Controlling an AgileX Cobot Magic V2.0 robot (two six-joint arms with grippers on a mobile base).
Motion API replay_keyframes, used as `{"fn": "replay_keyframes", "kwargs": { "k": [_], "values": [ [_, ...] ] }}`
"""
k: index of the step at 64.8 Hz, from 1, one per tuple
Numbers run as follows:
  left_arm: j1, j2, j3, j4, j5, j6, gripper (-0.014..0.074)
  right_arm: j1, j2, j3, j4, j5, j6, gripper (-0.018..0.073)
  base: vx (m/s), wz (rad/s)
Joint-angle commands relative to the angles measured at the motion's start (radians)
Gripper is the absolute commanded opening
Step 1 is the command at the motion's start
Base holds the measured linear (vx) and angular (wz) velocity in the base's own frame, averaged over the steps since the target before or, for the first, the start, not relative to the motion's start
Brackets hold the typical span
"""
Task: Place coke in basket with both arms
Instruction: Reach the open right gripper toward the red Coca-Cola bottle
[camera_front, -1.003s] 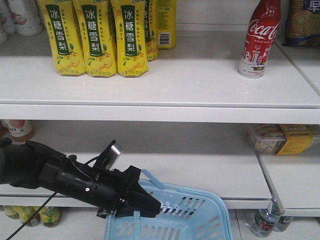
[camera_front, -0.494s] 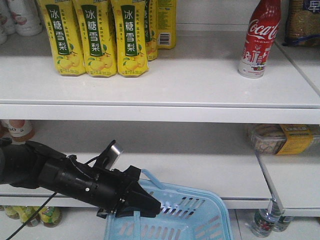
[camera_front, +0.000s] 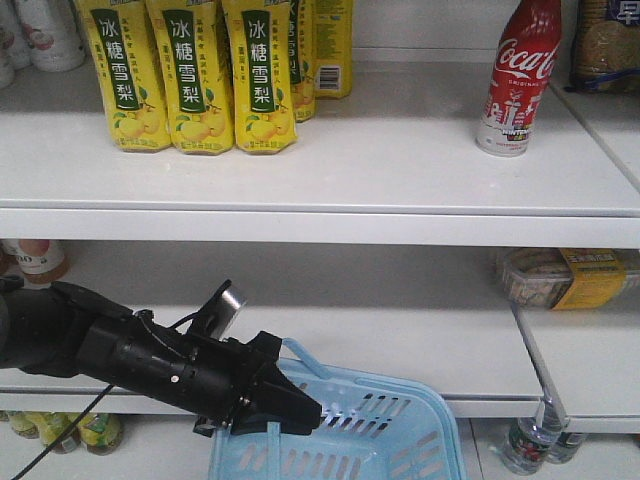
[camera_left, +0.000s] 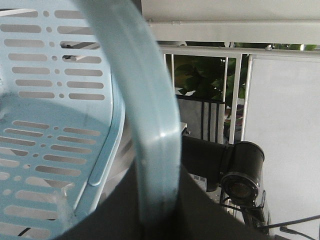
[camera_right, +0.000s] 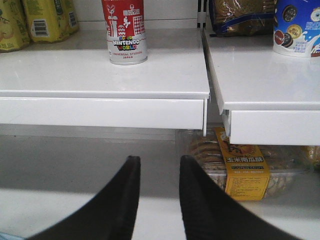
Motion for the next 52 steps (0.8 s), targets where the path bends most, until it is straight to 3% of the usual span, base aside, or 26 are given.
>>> {"fn": "replay_keyframes", "kwargs": {
  "k": [1,33,52],
  "values": [
    [-0.003,-0.051,-0.022,-0.078,0.059,0.013,-0.0006,-0.001,0.013,-0.034,-0.005,-0.076,-0.011,0.0292,0.00,0.00],
    [-0.003,-0.051,-0.022,-0.078,0.059,0.013,-0.0006,-0.001,0.013,-0.034,-0.010,-0.093,-0.016,0.0559,0.00,0.00],
    [-0.003,-0.051,-0.022,-0.078,0.059,0.013,-0.0006,-0.001,0.017,-0.034,-0.005,-0.157,-0.057,0.0592,0.00,0.00]
  ]
}}
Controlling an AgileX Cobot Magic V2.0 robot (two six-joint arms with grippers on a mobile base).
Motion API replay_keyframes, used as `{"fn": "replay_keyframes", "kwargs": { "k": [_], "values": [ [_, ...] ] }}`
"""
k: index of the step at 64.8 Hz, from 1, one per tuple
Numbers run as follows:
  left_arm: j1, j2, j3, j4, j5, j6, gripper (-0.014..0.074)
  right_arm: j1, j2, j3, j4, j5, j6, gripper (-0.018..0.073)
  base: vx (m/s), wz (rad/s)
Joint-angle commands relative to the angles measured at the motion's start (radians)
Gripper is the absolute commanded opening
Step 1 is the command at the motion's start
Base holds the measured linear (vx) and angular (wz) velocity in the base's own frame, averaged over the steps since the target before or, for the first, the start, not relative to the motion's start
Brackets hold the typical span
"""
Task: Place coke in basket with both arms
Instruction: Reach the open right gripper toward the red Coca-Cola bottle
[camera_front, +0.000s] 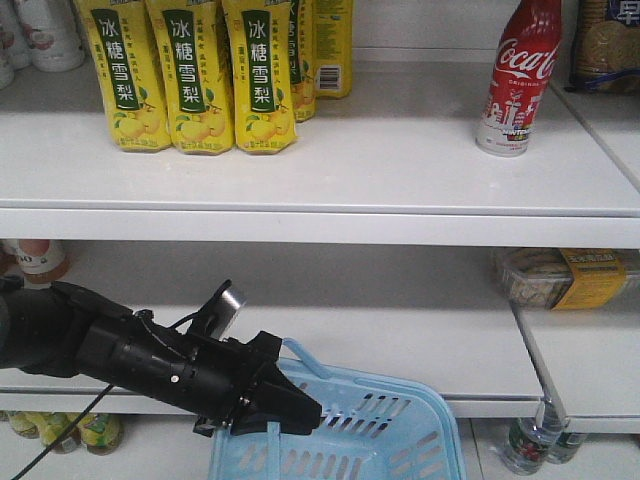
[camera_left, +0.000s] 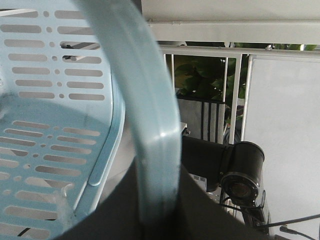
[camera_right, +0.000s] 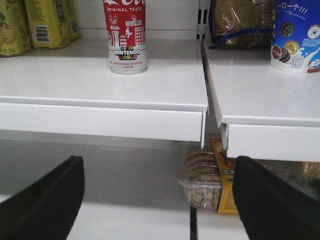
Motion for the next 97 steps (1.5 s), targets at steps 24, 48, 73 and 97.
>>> {"fn": "replay_keyframes", "kwargs": {
  "k": [24,48,73,97],
  "values": [
    [-0.003,-0.051,-0.022,-0.078,0.059,0.012,-0.0006,0.000,0.258,-0.185,0.026,-0.259,-0.022,0.0591,0.00,0.00],
    [-0.003,-0.051,-0.022,-0.078,0.059,0.012,-0.0006,0.002,0.519,-0.402,0.025,-0.352,-0.021,0.0591,0.00,0.00],
    [-0.003,-0.051,-0.022,-0.078,0.059,0.012,-0.0006,0.003,0.672,-0.538,0.023,-0.399,-0.018,0.0591,0.00,0.00],
    [-0.003,-0.051,-0.022,-0.078,0.059,0.012,-0.0006,0.128,0.756,-0.609,-0.051,-0.493,-0.025,0.0591,0.00,0.00]
  ]
}}
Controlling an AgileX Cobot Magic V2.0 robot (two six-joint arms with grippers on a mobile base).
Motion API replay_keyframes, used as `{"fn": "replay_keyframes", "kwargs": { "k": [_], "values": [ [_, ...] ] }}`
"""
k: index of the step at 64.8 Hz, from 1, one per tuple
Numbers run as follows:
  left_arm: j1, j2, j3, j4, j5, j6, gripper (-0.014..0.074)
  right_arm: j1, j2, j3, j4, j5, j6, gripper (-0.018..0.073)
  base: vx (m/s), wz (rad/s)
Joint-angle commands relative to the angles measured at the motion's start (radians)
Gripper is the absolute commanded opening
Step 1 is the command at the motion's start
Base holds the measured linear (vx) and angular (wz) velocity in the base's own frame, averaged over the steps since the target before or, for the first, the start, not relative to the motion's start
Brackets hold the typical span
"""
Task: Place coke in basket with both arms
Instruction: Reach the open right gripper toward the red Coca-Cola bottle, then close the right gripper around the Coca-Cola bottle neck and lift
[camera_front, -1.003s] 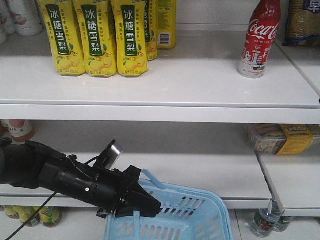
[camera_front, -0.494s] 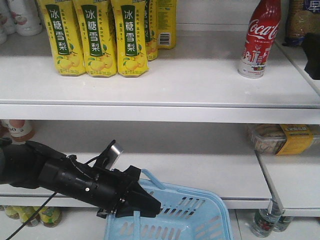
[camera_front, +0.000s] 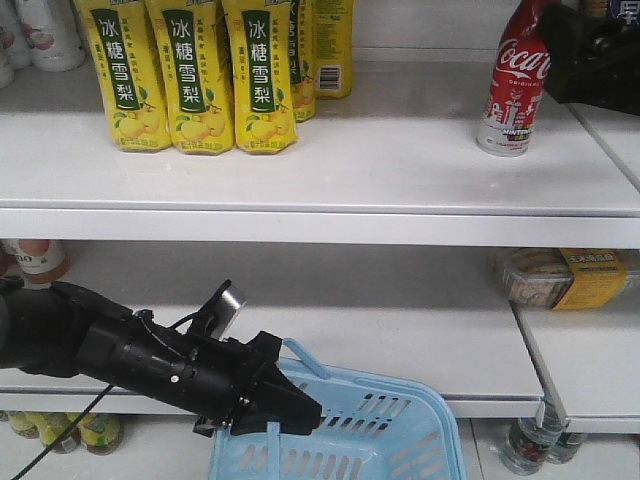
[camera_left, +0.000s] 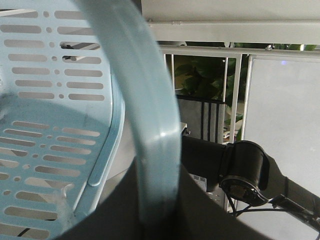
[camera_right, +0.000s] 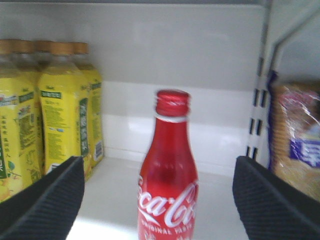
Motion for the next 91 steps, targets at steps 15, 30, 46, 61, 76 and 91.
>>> {"fn": "replay_keyframes", "kwargs": {
  "k": [15,30,46,61,76,91],
  "values": [
    [-0.003,-0.051,-0.022,-0.078,0.059,0.012,-0.0006,0.001,0.082,-0.097,0.008,-0.095,-0.006,0.0591,0.00,0.00],
    [-0.003,-0.051,-0.022,-0.078,0.059,0.012,-0.0006,0.001,0.157,-0.151,0.009,-0.110,-0.007,0.0591,0.00,0.00],
    [-0.003,-0.051,-0.022,-0.078,0.059,0.012,-0.0006,-0.016,0.220,-0.220,0.014,-0.122,-0.004,0.0591,0.00,0.00],
    [-0.003,-0.051,-0.022,-0.078,0.059,0.012,-0.0006,-0.027,0.279,-0.282,0.034,-0.086,0.005,0.0562,0.00,0.00],
    [-0.003,-0.051,-0.022,-0.078,0.059,0.012,-0.0006,-0.027,0.303,-0.305,0.062,-0.025,0.021,0.0193,0.00,0.00],
    [-0.003,-0.051,-0.022,-0.078,0.059,0.012,-0.0006,-0.014,0.275,-0.305,0.046,0.089,0.006,-0.0011,0.00,0.00]
  ]
}}
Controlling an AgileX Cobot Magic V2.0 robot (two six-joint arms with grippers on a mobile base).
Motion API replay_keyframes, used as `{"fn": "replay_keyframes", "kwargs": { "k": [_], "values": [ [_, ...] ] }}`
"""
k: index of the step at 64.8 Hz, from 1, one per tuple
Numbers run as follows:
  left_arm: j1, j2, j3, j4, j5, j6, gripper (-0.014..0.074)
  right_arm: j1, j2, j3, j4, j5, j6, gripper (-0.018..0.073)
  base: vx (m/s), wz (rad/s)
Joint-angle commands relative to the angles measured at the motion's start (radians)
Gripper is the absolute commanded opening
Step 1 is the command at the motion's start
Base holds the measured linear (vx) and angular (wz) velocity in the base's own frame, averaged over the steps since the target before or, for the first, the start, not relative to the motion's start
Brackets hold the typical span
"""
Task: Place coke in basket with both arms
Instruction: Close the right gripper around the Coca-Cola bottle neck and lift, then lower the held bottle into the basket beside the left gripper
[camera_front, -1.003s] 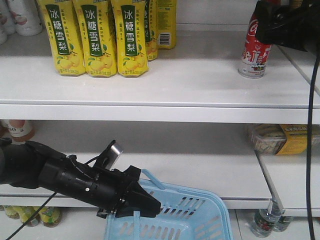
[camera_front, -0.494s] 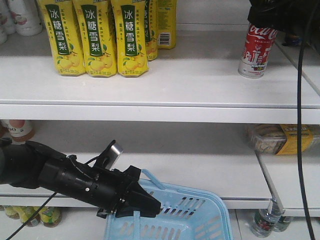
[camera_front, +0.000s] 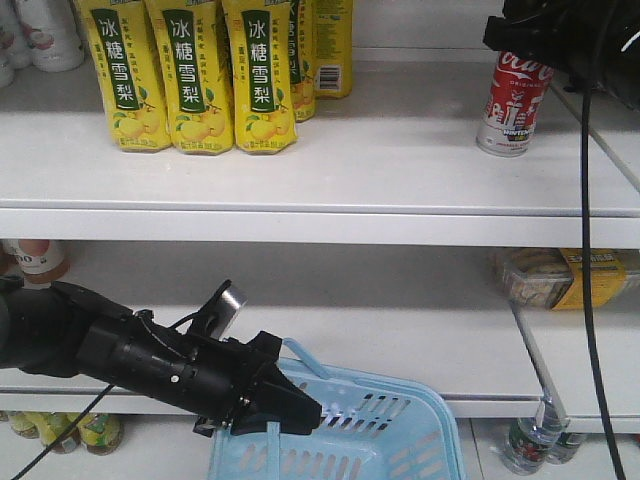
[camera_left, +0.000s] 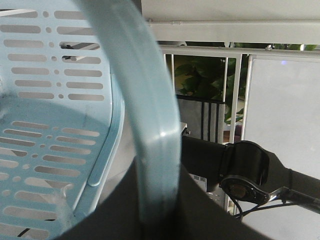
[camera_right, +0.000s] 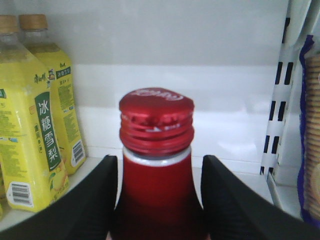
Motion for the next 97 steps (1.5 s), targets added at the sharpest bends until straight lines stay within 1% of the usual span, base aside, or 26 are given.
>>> {"fn": "replay_keyframes", "kwargs": {
  "k": [1,14,26,36,48,55,66,79,82,88,93,97],
  "values": [
    [-0.003,-0.051,-0.022,-0.078,0.059,0.012,-0.0006,0.011,-0.047,-0.029,-0.018,0.015,-0.016,-0.0011,0.00,0.00],
    [-0.003,-0.051,-0.022,-0.078,0.059,0.012,-0.0006,0.063,-0.100,-0.025,-0.031,0.051,-0.098,-0.0009,0.00,0.00],
    [-0.003,-0.051,-0.022,-0.078,0.059,0.012,-0.0006,0.123,-0.163,-0.025,-0.031,0.125,-0.161,-0.0009,0.00,0.00],
    [-0.003,-0.051,-0.022,-0.078,0.059,0.012,-0.0006,0.153,-0.221,-0.025,-0.030,0.195,-0.168,-0.0006,0.00,0.00],
    [-0.003,-0.051,-0.022,-0.078,0.059,0.012,-0.0006,0.154,-0.314,-0.025,-0.026,0.258,-0.171,-0.0005,0.00,0.00],
    [-0.003,-0.051,-0.022,-0.078,0.059,0.012,-0.0006,0.154,-0.387,-0.025,-0.015,0.325,-0.172,-0.0005,0.00,0.00],
    [-0.003,-0.051,-0.022,-0.078,0.059,0.012,-0.0006,0.154,-0.486,-0.025,0.036,0.502,-0.173,-0.0005,0.00,0.00],
    [-0.003,-0.051,-0.022,-0.078,0.059,0.012,-0.0006,0.154,-0.560,-0.018,0.131,0.714,-0.175,-0.0005,0.00,0.00],
    [-0.003,-0.051,-0.022,-0.078,0.059,0.012,-0.0006,0.154,-0.574,0.008,0.166,0.719,-0.175,-0.0005,0.00,0.00],
    [-0.003,-0.051,-0.022,-0.078,0.059,0.012,-0.0006,0.154,-0.601,0.118,0.256,0.691,-0.184,-0.0005,0.00,0.00],
    [-0.003,-0.051,-0.022,-0.078,0.059,0.012,-0.0006,0.154,-0.618,0.257,0.329,0.646,-0.212,-0.0005,0.00,0.00],
    [-0.003,-0.051,-0.022,-0.078,0.059,0.012,-0.0006,0.154,-0.625,0.365,0.412,0.604,-0.236,-0.0005,0.00,0.00]
  ]
}}
